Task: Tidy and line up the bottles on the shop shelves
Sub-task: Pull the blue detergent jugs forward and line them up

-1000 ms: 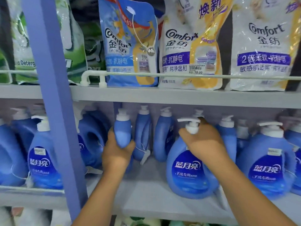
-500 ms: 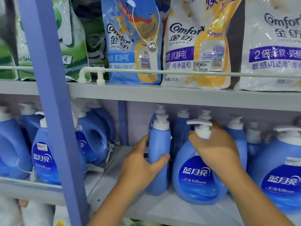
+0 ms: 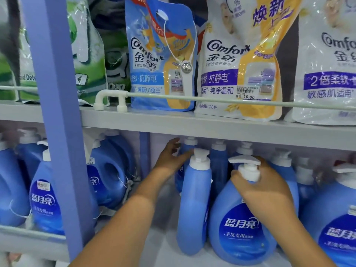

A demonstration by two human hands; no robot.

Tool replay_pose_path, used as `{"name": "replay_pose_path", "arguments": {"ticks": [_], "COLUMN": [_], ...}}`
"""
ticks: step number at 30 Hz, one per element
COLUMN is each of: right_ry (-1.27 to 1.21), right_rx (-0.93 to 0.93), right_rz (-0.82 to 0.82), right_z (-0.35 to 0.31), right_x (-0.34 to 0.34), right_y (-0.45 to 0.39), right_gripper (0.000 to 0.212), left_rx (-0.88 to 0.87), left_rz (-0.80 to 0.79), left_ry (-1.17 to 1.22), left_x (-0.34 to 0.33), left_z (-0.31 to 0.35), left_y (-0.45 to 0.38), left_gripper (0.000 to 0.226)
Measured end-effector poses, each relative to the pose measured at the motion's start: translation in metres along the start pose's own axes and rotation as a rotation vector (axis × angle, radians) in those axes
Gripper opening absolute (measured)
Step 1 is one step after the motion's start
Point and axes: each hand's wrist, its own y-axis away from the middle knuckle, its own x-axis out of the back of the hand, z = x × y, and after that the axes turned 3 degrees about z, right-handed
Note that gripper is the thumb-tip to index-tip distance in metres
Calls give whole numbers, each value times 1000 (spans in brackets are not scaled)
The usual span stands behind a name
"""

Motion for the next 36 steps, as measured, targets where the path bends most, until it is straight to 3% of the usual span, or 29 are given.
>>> {"name": "replay_pose_path", "arguments": {"ticks": [2,4,7,10,15,22,26,30,33,36], "right_ry": [-9,-18,-23,-27,-19,-10,-20,1,26,68], "right_rx": [6,9,20,29,40,48,33,33,42,84], "right_rz": [5,14,52,82,91,124,98,91,81,38], "right_z": [0,2,7,9,10,12,13,13,12,7], "right_x": [0,-1,-2,-3,-7,-17,-21,-23,-31,-40], "right_y": [1,2,6,9,9,4,4,2,-2,-6], "right_gripper": [24,20,17,20,17,32,35,39,42,41], "left_rx": [-15,10,-13,-44,-66,-167,-121,22,10,-140], "left_rz": [-166,-188,8,229,444,527,445,408,249,132], "left_ry": [-76,-107,-179,-273,-262,-313,-360,56,275,-49], "left_x": [-7,-16,-19,-15,-13,-17,-11,9,15,3], "left_z": [-1,0,-1,-8,-26,-51,-47,-23,-4,-5], "left_y": [-18,-24,-19,-9,-20,-42,-33,21,95,138], "left_gripper": [62,63,70,103,90,89,84,38,49,84]}}
